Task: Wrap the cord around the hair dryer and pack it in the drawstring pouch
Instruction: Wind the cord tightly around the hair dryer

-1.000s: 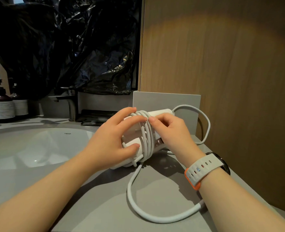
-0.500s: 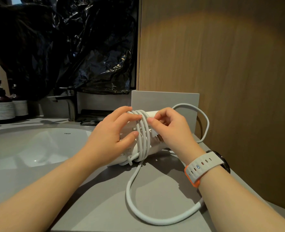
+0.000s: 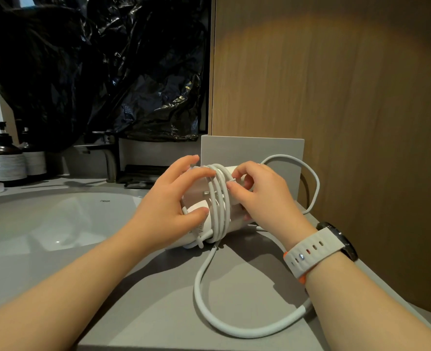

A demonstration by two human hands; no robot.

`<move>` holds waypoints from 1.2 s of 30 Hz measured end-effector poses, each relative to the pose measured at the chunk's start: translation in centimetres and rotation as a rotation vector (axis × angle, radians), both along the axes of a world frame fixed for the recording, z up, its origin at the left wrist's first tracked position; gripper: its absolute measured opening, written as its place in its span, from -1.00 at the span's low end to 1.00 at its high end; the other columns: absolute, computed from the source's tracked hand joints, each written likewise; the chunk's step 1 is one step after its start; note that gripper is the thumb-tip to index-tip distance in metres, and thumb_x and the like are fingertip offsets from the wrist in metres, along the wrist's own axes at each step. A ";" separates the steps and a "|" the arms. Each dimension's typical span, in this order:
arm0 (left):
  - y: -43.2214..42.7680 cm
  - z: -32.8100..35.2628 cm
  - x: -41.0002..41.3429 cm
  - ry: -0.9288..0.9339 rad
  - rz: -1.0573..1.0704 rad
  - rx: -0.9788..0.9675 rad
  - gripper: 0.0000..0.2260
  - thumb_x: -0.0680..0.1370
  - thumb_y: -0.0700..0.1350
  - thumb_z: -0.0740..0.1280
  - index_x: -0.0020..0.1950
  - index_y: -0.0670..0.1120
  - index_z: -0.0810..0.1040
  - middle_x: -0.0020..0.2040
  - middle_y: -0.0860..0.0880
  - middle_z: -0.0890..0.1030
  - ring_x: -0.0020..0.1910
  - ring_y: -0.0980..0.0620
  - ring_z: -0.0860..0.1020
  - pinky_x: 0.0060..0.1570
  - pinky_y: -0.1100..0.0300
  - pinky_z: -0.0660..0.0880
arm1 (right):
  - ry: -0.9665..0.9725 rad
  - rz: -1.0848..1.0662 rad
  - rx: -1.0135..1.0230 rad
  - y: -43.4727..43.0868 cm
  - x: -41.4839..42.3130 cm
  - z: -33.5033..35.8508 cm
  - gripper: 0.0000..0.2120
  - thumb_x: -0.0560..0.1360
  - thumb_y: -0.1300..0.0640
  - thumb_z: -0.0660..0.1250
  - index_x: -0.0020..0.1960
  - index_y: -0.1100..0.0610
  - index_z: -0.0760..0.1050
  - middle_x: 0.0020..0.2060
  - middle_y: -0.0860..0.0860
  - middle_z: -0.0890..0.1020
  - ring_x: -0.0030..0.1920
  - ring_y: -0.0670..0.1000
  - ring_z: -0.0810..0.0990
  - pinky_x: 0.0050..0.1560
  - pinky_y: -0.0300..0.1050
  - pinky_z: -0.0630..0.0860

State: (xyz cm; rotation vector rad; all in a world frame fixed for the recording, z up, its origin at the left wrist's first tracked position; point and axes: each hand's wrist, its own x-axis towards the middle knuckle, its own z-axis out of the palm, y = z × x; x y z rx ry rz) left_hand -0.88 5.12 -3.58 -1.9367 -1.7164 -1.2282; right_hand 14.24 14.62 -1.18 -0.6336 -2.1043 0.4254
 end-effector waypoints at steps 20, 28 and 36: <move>0.2 -0.4 0.0 -0.046 0.010 0.136 -0.73 0.20 0.18 0.34 -0.14 0.24 0.44 0.10 0.25 0.24 0.13 0.22 0.33 0.03 0.59 0.25 | -0.110 0.220 -0.380 -1.2 1.7 1.4 -0.83 0.53 0.14 0.29 -0.17 -0.06 0.60 -0.10 0.13 0.65 -0.20 -0.06 0.48 -0.19 -0.29 0.45; 0.4 -0.4 -0.2 -0.013 0.034 0.139 -0.71 0.22 0.18 0.33 -0.09 0.16 0.51 0.13 0.07 0.29 0.16 0.04 0.35 0.07 0.55 0.26 | -0.114 0.197 -0.480 -1.1 1.0 1.2 -0.77 0.55 0.04 0.24 0.02 0.16 0.59 -0.21 0.04 0.54 -0.23 -0.08 0.43 -0.24 -0.26 0.36; 0.3 -0.5 -0.1 -0.017 0.041 0.118 -0.72 0.20 0.19 0.34 -0.12 0.23 0.48 0.14 0.10 0.28 0.14 0.17 0.30 0.07 0.61 0.21 | -0.044 0.124 -0.410 -1.0 0.6 1.2 -0.75 0.51 0.05 0.29 -0.11 0.25 0.53 -0.33 -0.01 0.46 -0.31 -0.13 0.40 -0.26 -0.24 0.37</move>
